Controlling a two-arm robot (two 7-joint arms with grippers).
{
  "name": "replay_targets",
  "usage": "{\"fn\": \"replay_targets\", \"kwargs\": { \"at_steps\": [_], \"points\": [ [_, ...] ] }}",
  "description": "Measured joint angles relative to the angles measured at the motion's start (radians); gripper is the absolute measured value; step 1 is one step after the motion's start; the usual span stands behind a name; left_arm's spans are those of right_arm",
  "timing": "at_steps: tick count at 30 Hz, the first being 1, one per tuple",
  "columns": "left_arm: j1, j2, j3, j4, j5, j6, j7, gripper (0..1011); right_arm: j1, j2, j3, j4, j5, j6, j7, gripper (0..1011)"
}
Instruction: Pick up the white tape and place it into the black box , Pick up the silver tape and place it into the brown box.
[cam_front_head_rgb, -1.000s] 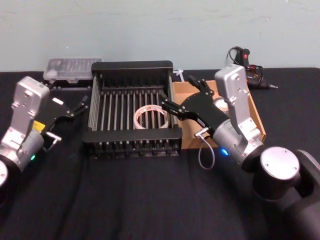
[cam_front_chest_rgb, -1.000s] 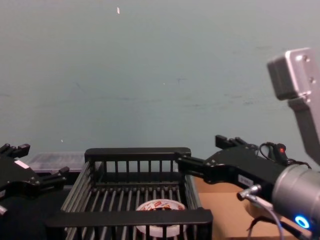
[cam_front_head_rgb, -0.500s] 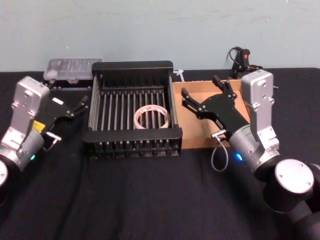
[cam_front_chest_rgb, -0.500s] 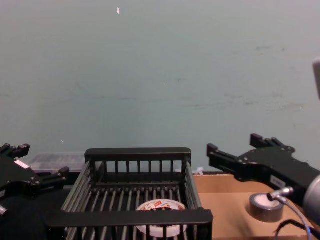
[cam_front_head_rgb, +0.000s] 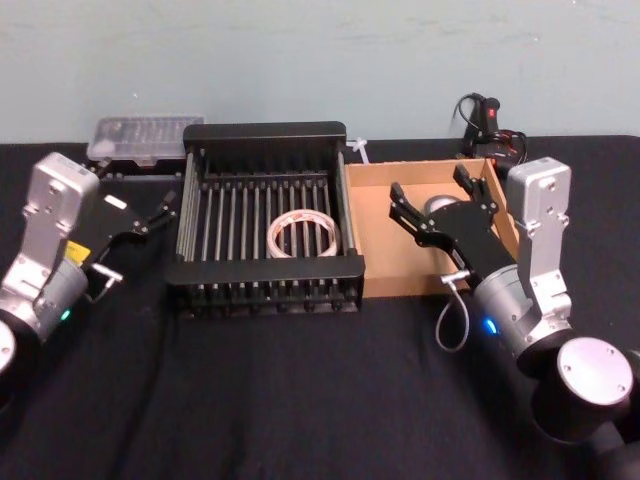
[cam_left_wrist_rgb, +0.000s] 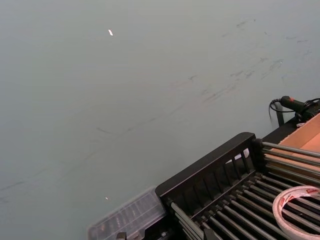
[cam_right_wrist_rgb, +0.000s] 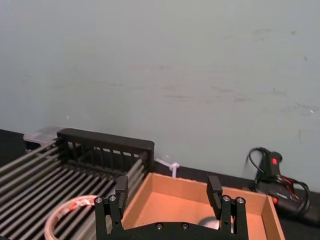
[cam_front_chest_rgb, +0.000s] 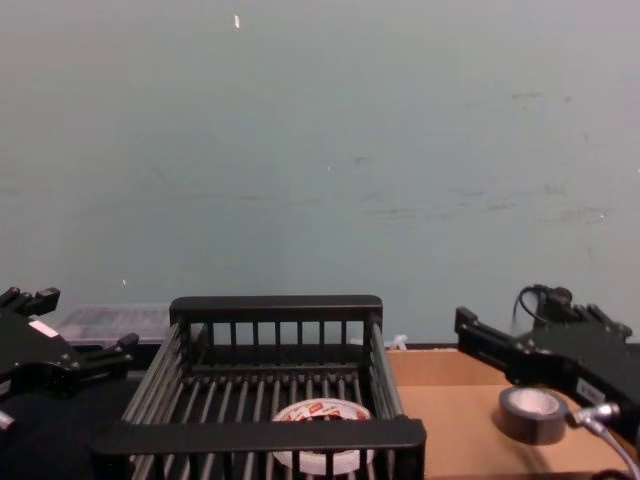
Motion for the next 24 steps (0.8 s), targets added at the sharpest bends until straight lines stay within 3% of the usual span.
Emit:
{"fn": "replay_targets", "kwargs": {
  "at_steps": [9,24],
  "points": [
    [0.0,0.0,0.0,0.0,0.0,0.0,0.0,1001,-0.006,-0.023,0.03,0.047,-0.02,-0.021,-0.023,1002],
    [0.0,0.0,0.0,0.0,0.0,0.0,0.0,1001,-0.016,-0.031,0.051,0.064,-0.032,-0.021,-0.02,1002]
  ]
}}
